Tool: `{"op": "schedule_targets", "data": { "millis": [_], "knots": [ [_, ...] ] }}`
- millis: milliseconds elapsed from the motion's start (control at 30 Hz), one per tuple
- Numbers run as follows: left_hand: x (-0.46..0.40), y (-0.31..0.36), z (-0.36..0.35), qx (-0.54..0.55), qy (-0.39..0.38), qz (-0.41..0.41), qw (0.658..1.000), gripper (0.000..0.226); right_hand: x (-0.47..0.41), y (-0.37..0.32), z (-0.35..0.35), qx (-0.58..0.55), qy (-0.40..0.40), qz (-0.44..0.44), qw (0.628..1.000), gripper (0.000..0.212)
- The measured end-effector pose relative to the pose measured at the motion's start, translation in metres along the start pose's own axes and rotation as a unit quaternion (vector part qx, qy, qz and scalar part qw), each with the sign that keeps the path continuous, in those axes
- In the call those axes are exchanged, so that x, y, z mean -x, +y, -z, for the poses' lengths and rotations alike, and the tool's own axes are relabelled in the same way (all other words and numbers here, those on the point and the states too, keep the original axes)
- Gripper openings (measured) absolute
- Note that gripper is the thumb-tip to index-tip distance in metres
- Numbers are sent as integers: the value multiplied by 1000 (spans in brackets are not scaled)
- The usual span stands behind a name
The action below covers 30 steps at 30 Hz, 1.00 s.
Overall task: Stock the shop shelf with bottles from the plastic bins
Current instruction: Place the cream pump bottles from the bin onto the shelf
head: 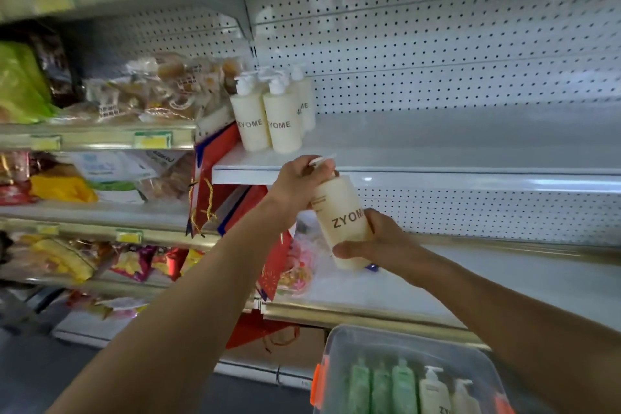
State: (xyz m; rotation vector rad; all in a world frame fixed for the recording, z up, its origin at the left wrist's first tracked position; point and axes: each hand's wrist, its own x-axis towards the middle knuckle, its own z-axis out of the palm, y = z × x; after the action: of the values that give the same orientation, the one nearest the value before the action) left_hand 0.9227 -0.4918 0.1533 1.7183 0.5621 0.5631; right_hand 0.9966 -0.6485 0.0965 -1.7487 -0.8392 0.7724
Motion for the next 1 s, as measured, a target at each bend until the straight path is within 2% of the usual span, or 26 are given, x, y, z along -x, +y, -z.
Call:
{"op": "schedule_targets", "data": {
  "millis": [167,333,433,700,833,1000],
  "knots": [
    [-40,33,19,12,7,-50,999,22,-37,-37,0,-4,62,46,997,54],
    [-90,61,40,-33,9,-101,994,34,-85,-68,-2,-19,116,84,989,64],
    [-118,73,48,-68,4,-149,986,29,-112,-78,0,-19,150,95,984,67],
    [-180,90,51,-228,-50,-193,953,40,-175,-81,8,7,232,63,971,71],
    [-206,96,47,-296,-87,-192,932,40,-199,-77,13,17,250,44,967,69],
    [-230,104,44,-359,-99,-211,904,36,-228,-78,22,68,254,29,964,70]
  ]
}}
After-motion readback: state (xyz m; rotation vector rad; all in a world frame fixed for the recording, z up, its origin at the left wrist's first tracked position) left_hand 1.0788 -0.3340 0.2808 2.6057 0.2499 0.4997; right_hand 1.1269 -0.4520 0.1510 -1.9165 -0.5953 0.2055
